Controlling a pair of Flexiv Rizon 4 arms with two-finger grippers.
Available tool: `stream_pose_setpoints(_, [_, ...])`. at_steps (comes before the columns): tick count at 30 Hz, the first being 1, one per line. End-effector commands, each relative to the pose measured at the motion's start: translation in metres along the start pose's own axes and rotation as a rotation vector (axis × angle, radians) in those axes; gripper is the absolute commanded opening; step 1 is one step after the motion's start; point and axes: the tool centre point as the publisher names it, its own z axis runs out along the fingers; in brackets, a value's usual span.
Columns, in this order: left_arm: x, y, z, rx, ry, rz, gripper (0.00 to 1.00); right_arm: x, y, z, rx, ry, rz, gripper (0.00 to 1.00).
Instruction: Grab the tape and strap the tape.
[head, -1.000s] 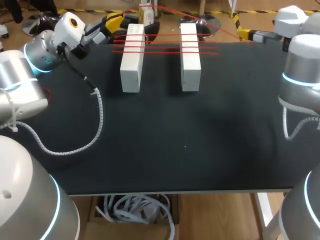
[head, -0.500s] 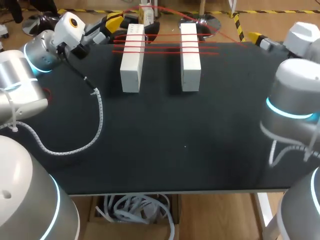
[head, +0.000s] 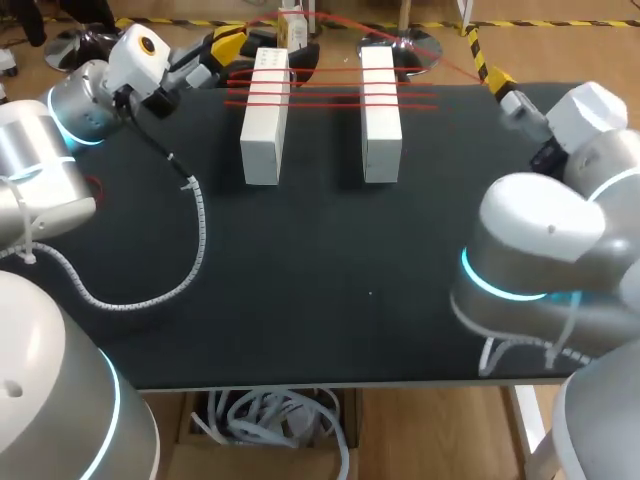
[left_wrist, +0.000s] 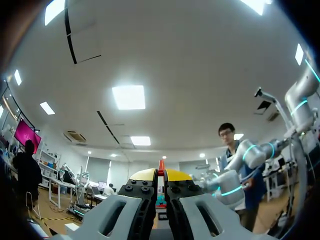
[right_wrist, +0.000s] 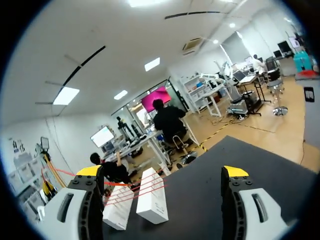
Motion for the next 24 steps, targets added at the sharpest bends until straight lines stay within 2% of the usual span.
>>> stream_pose_setpoints(1, [0.0, 0.001, 0.0, 0.001, -0.002, 0.001, 0.0, 0.01, -0.008, -0.01, -0.227, -0.012, 0.086, 1.0])
stream_pose_setpoints(8, [0.0, 0.001, 0.0, 0.001, -0.002, 0.001, 0.0, 0.025, -0.015, -0.01, -0.235, 0.051, 0.262, 1.0])
stream_pose_setpoints(12, [0.0, 0.001, 0.0, 0.001, -0.002, 0.001, 0.0, 0.034, -0.018, -0.009, -0.211, 0.073, 0.364, 1.0])
stream_pose_setpoints(24, [0.0, 0.001, 0.0, 0.001, -0.002, 0.001, 0.0, 0.051, -0.033, -0.008, -0.031, 0.096, 0.751, 1.0])
